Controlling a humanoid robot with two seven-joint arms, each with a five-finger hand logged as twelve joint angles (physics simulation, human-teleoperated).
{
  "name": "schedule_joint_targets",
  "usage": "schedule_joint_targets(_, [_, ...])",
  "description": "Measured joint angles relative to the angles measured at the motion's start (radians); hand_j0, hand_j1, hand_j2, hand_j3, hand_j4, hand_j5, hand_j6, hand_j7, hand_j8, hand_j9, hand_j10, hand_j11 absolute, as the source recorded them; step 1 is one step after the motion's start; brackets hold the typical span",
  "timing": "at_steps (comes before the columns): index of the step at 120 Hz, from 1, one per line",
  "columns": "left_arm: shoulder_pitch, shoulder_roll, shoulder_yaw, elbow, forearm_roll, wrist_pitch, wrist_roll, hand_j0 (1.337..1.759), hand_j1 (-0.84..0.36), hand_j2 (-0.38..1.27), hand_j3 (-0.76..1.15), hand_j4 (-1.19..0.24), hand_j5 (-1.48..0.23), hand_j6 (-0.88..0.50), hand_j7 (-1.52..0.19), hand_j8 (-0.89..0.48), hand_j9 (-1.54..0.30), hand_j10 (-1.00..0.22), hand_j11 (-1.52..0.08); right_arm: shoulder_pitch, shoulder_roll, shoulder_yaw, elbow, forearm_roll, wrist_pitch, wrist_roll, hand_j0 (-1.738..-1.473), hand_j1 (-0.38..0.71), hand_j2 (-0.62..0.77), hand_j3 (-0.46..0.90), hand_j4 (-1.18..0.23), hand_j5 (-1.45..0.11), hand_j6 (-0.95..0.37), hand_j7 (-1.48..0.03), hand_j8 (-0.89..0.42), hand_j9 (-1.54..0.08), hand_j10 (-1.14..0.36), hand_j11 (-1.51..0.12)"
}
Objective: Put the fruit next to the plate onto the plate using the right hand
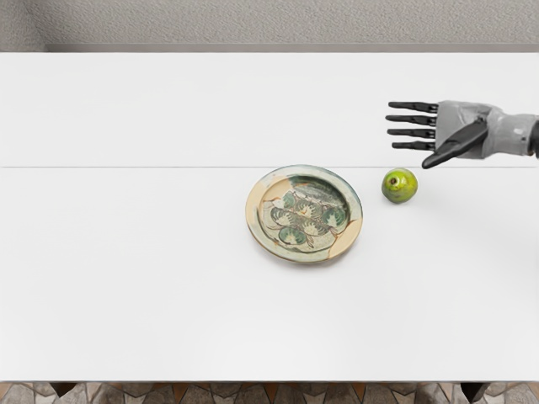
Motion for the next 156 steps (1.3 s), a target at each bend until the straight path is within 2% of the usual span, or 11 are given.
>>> schedule_joint_targets(17, [0.0, 0.0, 0.0, 0.0, 0.0, 0.0, 0.0, 1.658, 0.35, 0.0, 0.0, 0.0, 0.0, 0.0, 0.0, 0.0, 0.0, 0.0, 0.0, 0.005, 0.0, 0.019, 0.012, -0.005, 0.0, -0.007, -1.658, -0.35, 0.0, 0.0, 0.0, 0.0, 0.0, 0.0, 0.0, 0.0, 0.0, 0.0])
schedule_joint_targets(22, [0.0, 0.0, 0.0, 0.0, 0.0, 0.0, 0.0, 1.658, 0.35, 0.0, 0.0, 0.0, 0.0, 0.0, 0.0, 0.0, 0.0, 0.0, 0.0, 0.003, 0.01, 0.026, 0.005, -0.011, 0.0, 0.006, -1.658, -0.35, 0.0, 0.0, 0.0, 0.0, 0.0, 0.0, 0.0, 0.0, 0.0, 0.0])
schedule_joint_targets(25, [0.0, 0.0, 0.0, 0.0, 0.0, 0.0, 0.0, 1.658, 0.35, 0.0, 0.0, 0.0, 0.0, 0.0, 0.0, 0.0, 0.0, 0.0, 0.0, 0.002, 0.022, 0.03, -0.005, -0.035, 0.0, 0.032, -1.658, -0.35, 0.0, 0.0, 0.0, 0.0, 0.0, 0.0, 0.0, 0.0, 0.0, 0.0])
schedule_joint_targets(33, [0.0, 0.0, 0.0, 0.0, 0.0, 0.0, 0.0, 1.658, 0.35, 0.0, 0.0, 0.0, 0.0, 0.0, 0.0, 0.0, 0.0, 0.0, 0.0, -0.001, 0.052, 0.036, -0.027, -0.173, -0.044, 0.16, -1.658, -0.35, 0.0, 0.0, 0.0, 0.0, 0.0, 0.0, 0.0, 0.0, 0.0, 0.0])
schedule_joint_targets(38, [0.0, 0.0, 0.0, 0.0, 0.0, 0.0, 0.0, 1.658, 0.35, 0.0, 0.0, 0.0, 0.0, 0.0, 0.0, 0.0, 0.0, 0.0, 0.0, -0.003, 0.065, 0.038, -0.036, -0.255, -0.071, 0.219, -1.658, -0.35, 0.0, 0.0, 0.0, 0.0, 0.0, 0.0, 0.0, 0.0, 0.0, 0.0])
schedule_joint_targets(54, [0.0, 0.0, 0.0, 0.0, 0.0, 0.0, 0.0, 1.658, 0.35, 0.0, 0.0, 0.0, 0.0, 0.0, 0.0, 0.0, 0.0, 0.0, 0.0, -0.02, 0.093, 0.036, -0.066, -0.495, -0.163, 0.352, -1.658, -0.35, 0.0, 0.0, 0.0, 0.0, 0.0, 0.0, 0.0, 0.0, 0.0, 0.0])
schedule_joint_targets(61, [0.0, 0.0, 0.0, 0.0, 0.0, 0.0, 0.0, 1.658, 0.35, 0.0, 0.0, 0.0, 0.0, 0.0, 0.0, 0.0, 0.0, 0.0, 0.0, -0.04, 0.107, 0.033, -0.072, -0.556, -0.208, 0.394, -1.658, -0.35, 0.0, 0.0, 0.0, 0.0, 0.0, 0.0, 0.0, 0.0, 0.0, 0.0])
schedule_joint_targets(84, [0.0, 0.0, 0.0, 0.0, 0.0, 0.0, 0.0, 1.658, 0.35, 0.0, 0.0, 0.0, 0.0, 0.0, 0.0, 0.0, 0.0, 0.0, 0.0, -0.095, 0.124, 0.027, -0.078, -0.657, -0.292, 0.472, -1.658, -0.35, 0.0, 0.0, 0.0, 0.0, 0.0, 0.0, 0.0, 0.0, 0.0, 0.0])
schedule_joint_targets(110, [0.0, 0.0, 0.0, 0.0, 0.0, 0.0, 0.0, 1.658, 0.35, 0.0, 0.0, 0.0, 0.0, 0.0, 0.0, 0.0, 0.0, 0.0, 0.0, -0.157, 0.127, 0.024, -0.081, -0.765, -0.338, 0.606, -1.658, -0.35, 0.0, 0.0, 0.0, 0.0, 0.0, 0.0, 0.0, 0.0, 0.0, 0.0])
schedule_joint_targets(124, [0.0, 0.0, 0.0, 0.0, 0.0, 0.0, 0.0, 1.658, 0.35, 0.0, 0.0, 0.0, 0.0, 0.0, 0.0, 0.0, 0.0, 0.0, 0.0, -0.193, 0.141, 0.024, -0.097, -0.798, -0.375, 0.643, -1.658, -0.35, 0.0, 0.0, 0.0, 0.0, 0.0, 0.0, 0.0, 0.0, 0.0, 0.0])
schedule_joint_targets(156, [0.0, 0.0, 0.0, 0.0, 0.0, 0.0, 0.0, 1.658, 0.35, 0.0, 0.0, 0.0, 0.0, 0.0, 0.0, 0.0, 0.0, 0.0, 0.0, -0.218, 0.253, 0.0, -0.233, -0.833, -0.394, 0.724, -1.658, -0.29, -0.01, 0.0, -0.05, -0.06, -0.05, -0.06, -0.05, -0.06, -0.05, -0.06])
